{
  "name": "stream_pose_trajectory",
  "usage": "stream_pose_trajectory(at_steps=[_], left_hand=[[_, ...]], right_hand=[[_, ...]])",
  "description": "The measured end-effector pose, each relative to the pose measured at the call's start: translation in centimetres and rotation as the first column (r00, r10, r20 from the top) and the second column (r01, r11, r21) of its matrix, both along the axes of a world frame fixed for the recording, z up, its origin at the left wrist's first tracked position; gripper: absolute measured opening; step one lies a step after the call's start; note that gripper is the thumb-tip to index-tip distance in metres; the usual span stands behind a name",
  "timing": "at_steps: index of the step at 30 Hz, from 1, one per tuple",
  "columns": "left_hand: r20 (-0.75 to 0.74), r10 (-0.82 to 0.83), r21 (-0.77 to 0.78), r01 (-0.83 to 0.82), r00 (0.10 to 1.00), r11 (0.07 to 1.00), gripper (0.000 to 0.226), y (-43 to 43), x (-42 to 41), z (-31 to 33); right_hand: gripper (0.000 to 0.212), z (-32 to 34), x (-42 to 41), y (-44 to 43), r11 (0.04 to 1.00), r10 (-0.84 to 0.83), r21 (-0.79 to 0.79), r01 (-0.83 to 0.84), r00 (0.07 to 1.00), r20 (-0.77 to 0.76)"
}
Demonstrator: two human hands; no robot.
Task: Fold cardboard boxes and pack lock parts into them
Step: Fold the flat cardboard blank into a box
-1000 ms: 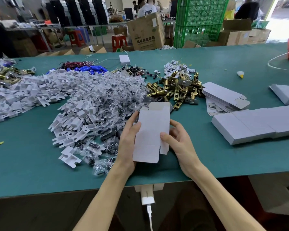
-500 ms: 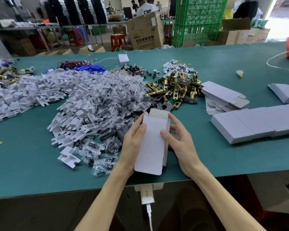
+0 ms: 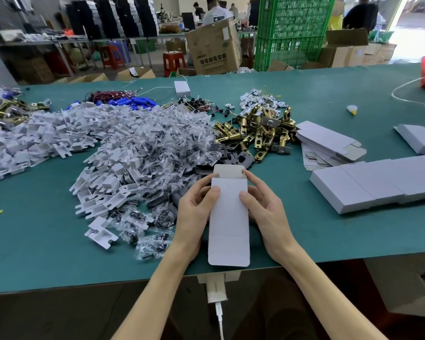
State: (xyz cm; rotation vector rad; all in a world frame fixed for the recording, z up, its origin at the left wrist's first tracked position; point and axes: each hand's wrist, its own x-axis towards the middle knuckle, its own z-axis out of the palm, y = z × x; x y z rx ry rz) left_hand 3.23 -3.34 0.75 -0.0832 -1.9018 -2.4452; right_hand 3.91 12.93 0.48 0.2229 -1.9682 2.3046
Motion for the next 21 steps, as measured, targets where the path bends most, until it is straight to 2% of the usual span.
stream_pose_trajectory(at_steps=[9,19,21], left_hand=[[-0.060,0.064,-0.091,-0.069,0.996,0.993,0.019,0.20,0.11,-0.22],[-0.033,0.065,-0.030,-0.066,0.997,0.997,0.010,-0.04,0.01,-0.33],[-0.069,0.052,-0.049,-0.056,0.996,0.997,0.010,-0.13,0.16,-0.26]], right_hand=[[0.017,0.17,0.24,-0.02,1.000,-0.004,0.028,0.003,1.000,0.003],[0.013,0.08,0.07,0.02,1.000,-0.021,0.016,0.021,1.000,-0.015],[0.014,0.16,0.11,0.03,0.999,-0.034,0.020,0.034,0.999,-0.004]])
